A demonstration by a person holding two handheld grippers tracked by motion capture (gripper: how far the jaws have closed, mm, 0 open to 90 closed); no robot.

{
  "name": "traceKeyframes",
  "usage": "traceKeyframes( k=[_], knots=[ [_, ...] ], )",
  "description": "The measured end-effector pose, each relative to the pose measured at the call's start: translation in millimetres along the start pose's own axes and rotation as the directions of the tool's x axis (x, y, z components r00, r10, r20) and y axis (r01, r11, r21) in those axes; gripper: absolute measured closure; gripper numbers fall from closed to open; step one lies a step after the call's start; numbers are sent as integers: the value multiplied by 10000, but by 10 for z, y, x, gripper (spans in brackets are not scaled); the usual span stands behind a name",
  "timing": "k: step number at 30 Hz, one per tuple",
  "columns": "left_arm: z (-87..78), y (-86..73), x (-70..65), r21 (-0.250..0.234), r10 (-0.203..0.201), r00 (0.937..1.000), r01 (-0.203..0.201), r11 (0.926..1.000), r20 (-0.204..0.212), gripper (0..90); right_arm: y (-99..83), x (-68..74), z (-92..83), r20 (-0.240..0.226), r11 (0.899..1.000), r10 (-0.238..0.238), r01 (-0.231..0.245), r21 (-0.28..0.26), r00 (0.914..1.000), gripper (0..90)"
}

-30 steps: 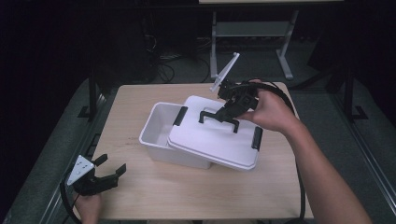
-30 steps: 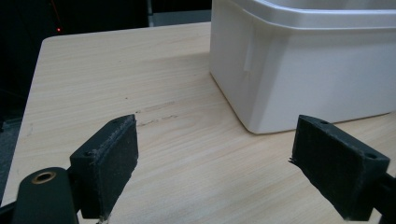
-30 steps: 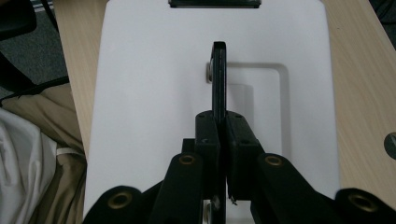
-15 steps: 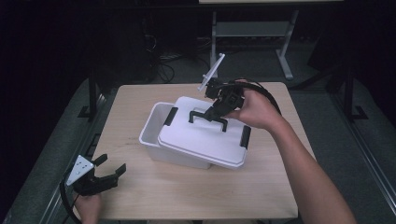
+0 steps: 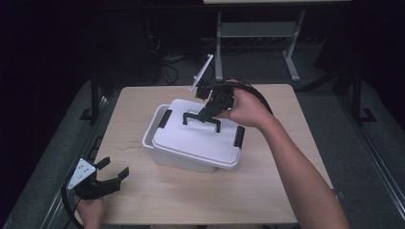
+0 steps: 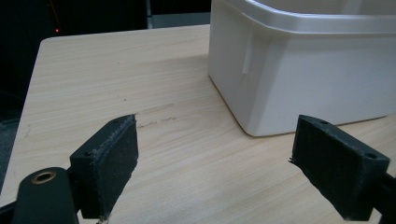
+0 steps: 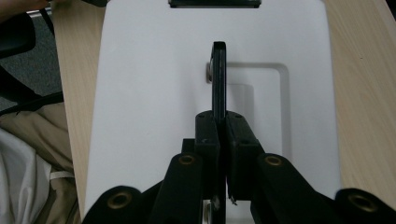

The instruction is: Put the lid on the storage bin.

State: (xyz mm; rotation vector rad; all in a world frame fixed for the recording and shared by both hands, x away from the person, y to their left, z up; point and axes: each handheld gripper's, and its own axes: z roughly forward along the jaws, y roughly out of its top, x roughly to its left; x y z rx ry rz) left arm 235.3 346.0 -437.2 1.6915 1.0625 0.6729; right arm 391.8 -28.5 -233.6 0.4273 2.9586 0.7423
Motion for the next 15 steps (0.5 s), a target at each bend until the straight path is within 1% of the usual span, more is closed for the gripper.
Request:
traceKeyframes(
  k=[5,9,15],
  knots=[
    [-7,-2,8,3,-27,10000,27,10000,-6,136,60,-35,80,-55,10000,-65,65,75,10000,846],
    [-8,-2,9,0,-32,10000,32,10000,-5,137,90,-67,144,-180,9999,-27,29,103,9998,846],
    [-11,-4,13,-22,-64,10000,64,10000,-12,136,153,-95,211,-252,9998,-155,158,95,9996,846]
  ],
)
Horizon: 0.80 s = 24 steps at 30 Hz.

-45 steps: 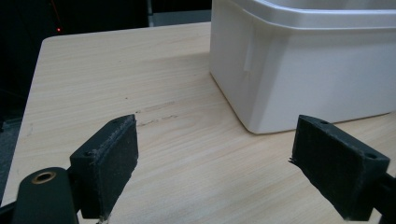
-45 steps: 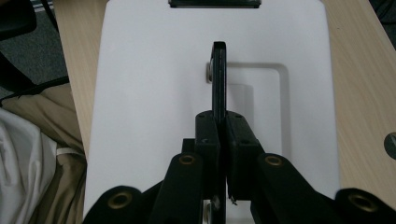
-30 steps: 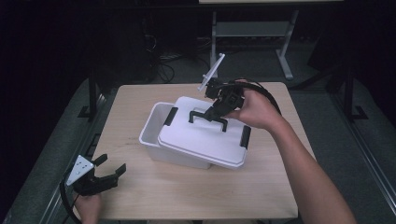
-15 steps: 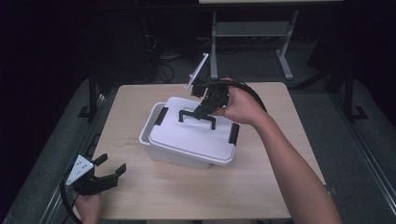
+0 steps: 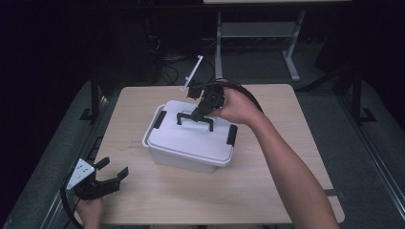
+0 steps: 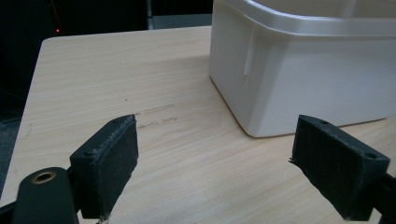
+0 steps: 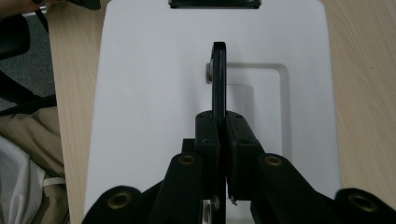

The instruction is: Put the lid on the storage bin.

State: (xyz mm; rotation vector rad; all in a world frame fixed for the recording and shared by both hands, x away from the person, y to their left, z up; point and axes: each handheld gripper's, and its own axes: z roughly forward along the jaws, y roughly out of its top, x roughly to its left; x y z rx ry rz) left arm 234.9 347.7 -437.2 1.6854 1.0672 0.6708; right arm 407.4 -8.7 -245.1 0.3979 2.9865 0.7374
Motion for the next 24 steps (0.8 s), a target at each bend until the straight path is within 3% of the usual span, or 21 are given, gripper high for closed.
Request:
traceKeyframes(
  k=[24],
  knots=[
    [-16,-6,22,-94,-94,10000,94,9999,-8,137,287,-148,147,-172,9997,-225,226,103,9996,846]
  ],
)
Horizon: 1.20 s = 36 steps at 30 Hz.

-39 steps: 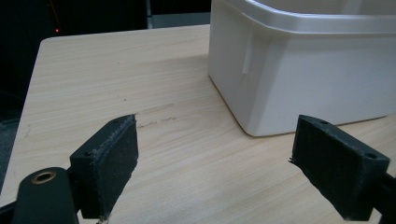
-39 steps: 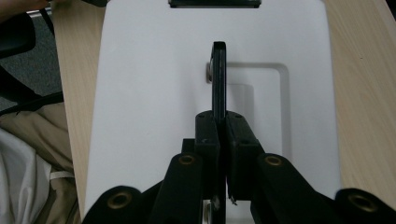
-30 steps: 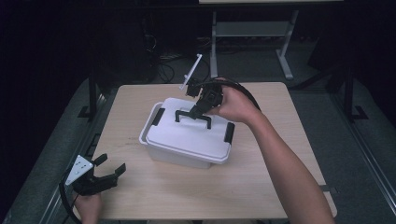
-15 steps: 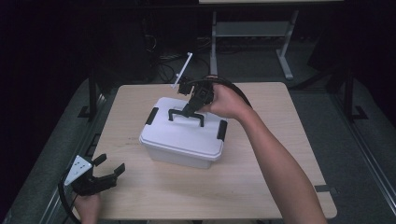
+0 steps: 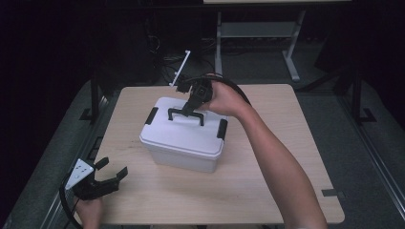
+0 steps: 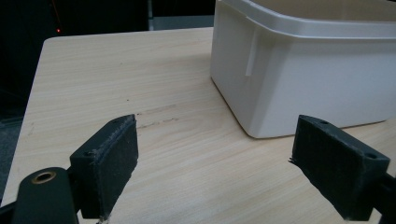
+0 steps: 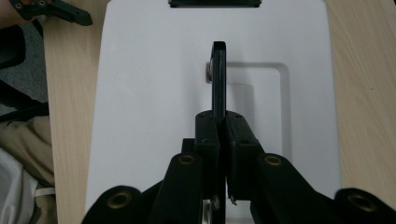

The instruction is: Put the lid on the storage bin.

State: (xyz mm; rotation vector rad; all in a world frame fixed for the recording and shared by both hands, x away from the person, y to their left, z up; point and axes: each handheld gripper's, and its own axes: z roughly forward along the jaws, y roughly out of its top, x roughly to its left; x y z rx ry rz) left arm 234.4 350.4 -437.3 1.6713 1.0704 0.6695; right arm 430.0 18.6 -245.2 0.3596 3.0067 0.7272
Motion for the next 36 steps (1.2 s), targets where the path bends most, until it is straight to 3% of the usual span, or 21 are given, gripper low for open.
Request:
traceKeyframes(
  k=[8,20,36],
  knots=[
    [-19,-7,15,-20,-64,10000,64,10000,-28,136,91,-25,100,-114,9999,-117,119,121,9999,846],
    [-26,-9,13,-42,-89,9999,88,10000,-51,136,-54,-130,222,-404,9998,186,-187,-19,9990,845],
    [-15,-7,17,-32,-106,9999,105,9999,-39,136,-44,-147,291,-431,9998,202,-201,39,9989,844]
  ],
)
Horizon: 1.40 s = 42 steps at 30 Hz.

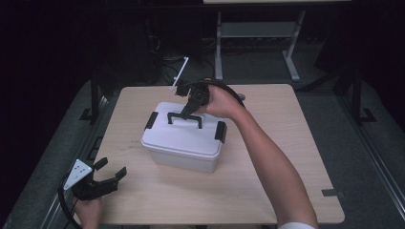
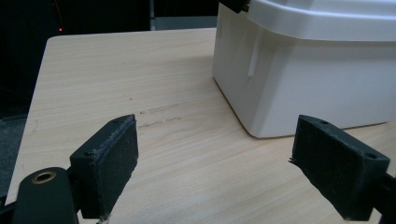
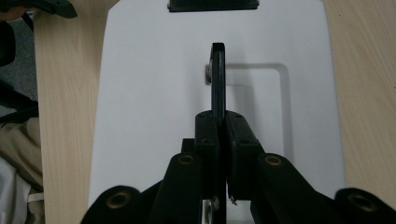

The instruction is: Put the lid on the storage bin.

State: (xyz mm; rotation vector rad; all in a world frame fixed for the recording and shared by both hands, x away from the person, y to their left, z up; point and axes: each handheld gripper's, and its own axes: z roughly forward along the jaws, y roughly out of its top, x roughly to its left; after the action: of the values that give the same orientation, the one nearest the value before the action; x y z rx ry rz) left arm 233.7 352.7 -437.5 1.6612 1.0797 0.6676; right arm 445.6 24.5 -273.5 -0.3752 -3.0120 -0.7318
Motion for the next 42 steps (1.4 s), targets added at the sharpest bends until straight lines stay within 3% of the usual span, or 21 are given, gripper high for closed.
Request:
traceKeyframes(
  k=[18,24,33,42],
  knots=[
    [-1,4,5,-35,16,10000,-16,10000,-54,136,-65,63,-37,-310,9997,119,-125,-193,9994,805],
    [-1,8,2,-33,16,10000,-16,10000,-43,136,-136,124,-106,-517,9982,163,-193,-568,9985,798],
    [-2,7,-18,4,88,10000,-88,10000,27,136,-337,147,-298,-322,9950,557,-582,-814,9979,775],
    [-12,6,-17,-29,68,10000,-68,10000,-4,136,-496,134,-381,-153,9920,871,-881,-909,9961,754]
  ],
)
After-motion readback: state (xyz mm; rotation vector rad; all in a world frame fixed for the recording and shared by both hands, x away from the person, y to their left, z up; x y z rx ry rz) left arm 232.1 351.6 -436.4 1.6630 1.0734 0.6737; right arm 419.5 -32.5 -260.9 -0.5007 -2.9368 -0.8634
